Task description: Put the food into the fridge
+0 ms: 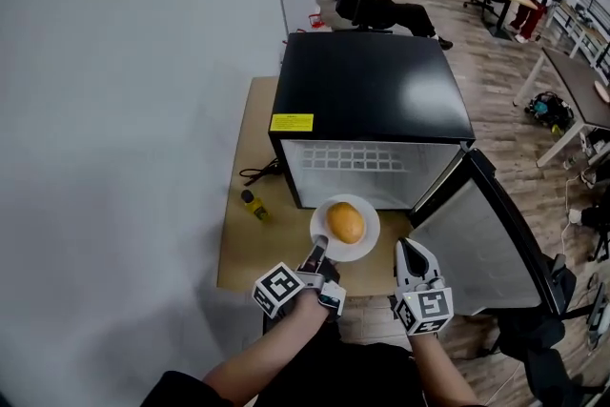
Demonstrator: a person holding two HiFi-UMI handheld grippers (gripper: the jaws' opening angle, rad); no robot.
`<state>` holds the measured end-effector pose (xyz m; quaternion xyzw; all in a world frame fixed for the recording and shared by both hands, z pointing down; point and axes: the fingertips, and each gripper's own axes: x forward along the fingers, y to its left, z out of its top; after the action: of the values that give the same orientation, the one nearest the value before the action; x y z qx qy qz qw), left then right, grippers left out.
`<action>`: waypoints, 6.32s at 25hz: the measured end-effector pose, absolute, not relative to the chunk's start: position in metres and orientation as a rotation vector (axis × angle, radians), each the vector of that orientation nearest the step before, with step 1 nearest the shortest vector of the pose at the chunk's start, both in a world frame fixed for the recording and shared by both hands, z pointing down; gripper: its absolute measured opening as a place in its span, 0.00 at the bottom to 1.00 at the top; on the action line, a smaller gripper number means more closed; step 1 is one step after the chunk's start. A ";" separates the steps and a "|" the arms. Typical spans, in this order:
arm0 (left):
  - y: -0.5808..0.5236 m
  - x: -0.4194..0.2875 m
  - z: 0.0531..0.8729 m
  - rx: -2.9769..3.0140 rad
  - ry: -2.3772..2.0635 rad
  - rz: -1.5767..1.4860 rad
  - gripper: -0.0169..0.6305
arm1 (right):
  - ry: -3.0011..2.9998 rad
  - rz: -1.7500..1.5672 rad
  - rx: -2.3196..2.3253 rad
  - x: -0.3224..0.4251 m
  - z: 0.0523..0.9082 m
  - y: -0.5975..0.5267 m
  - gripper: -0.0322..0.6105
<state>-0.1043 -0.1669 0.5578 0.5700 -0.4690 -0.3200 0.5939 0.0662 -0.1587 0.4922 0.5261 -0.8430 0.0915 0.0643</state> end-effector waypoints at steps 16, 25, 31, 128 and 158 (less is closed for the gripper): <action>-0.278 -0.110 0.559 1.376 -1.095 -0.738 0.06 | -2.560 0.259 1.614 0.052 0.496 -0.223 0.14; -0.325 -0.109 0.572 1.355 -1.147 -0.739 0.06 | -2.573 0.276 1.588 0.061 0.504 -0.263 0.14; -0.347 -0.107 0.577 1.334 -1.145 -0.734 0.06 | -2.568 0.289 1.584 0.064 0.505 -0.280 0.14; -0.334 -0.115 0.554 1.989 -1.726 -0.155 0.41 | -2.571 0.306 1.533 0.057 0.509 -0.262 0.14; -0.012 -0.072 0.465 2.443 -1.642 -0.036 0.05 | -2.599 0.179 1.416 0.038 0.464 -0.030 0.14</action>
<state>-0.0719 -0.0118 0.4655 0.8259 -0.5550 -0.0123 0.0988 0.0382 -0.0302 0.4641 0.4757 -0.8731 0.0601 0.0882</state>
